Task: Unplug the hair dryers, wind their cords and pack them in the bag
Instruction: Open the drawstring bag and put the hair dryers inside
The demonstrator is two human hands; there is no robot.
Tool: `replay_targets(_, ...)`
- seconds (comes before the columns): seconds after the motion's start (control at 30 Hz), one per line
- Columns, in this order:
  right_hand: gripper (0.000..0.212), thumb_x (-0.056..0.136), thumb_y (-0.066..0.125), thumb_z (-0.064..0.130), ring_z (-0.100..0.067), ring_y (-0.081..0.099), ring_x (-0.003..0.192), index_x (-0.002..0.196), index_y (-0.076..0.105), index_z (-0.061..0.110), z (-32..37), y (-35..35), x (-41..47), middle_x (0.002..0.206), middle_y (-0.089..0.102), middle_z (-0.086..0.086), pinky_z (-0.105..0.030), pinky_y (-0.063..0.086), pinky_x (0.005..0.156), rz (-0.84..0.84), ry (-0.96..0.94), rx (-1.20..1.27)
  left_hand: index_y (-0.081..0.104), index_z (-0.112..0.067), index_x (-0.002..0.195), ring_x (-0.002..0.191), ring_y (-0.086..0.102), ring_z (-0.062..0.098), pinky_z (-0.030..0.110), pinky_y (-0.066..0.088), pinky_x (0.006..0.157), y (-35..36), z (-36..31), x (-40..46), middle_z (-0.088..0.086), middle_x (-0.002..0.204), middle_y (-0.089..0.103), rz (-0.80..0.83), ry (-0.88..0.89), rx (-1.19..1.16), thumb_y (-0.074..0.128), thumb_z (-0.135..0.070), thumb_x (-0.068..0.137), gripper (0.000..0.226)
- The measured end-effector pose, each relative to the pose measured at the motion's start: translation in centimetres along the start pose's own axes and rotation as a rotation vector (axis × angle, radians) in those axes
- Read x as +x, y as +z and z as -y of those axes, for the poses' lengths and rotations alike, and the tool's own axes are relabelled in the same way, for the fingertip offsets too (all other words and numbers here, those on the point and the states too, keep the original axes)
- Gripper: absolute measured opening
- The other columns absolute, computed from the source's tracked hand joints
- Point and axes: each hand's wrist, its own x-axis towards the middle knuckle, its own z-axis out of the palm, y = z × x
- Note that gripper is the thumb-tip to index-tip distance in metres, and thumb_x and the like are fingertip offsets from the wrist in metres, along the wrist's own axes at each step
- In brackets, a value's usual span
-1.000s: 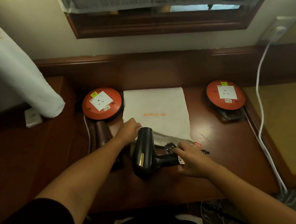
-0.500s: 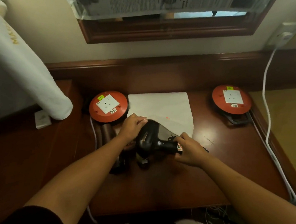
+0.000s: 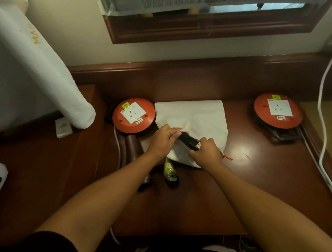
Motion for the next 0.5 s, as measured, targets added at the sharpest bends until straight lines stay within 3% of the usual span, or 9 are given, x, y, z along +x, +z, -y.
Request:
replay_targets(0.2,0.051,0.078,0.067,0.036,-0.036,0.056,0.104,0.116,0.054,0.004,1.6,1.9,1.8,0.117,0.053,-0.016,-0.040,0.047,0.084,-0.097,0.096,0.191,0.069,-0.014,0.117,0.086,0.059,0.021,0.029,0.046,0.077,0.5,-0.5,-0.2,0.001,0.087,0.057,-0.004,0.023,-0.019,0.058,-0.018,0.094,0.025)
replay_targets(0.37,0.044,0.084,0.064,0.027,-0.039,0.054,0.106,0.116,0.049,0.001,2.0,2.5,4.2,0.116,0.055,-0.021,-0.047,0.046,0.090,-0.146,0.023,0.289,0.070,-0.013,0.116,0.086,0.059,0.019,0.017,0.039,0.072,1.0,-0.3,-0.6,0.005,0.089,0.063,-0.035,0.031,-0.045,0.058,-0.019,0.095,0.025)
replay_targets(0.5,0.038,0.085,0.062,0.018,-0.039,0.054,0.107,0.115,0.047,0.000,1.4,2.7,5.6,0.115,0.056,-0.021,-0.047,0.045,0.090,-0.188,-0.028,0.276,0.070,-0.008,0.113,0.094,0.064,0.024,0.029,0.049,0.083,1.2,0.7,-0.6,0.012,0.101,0.070,-0.083,0.005,-0.111,0.057,-0.024,0.093,0.029)
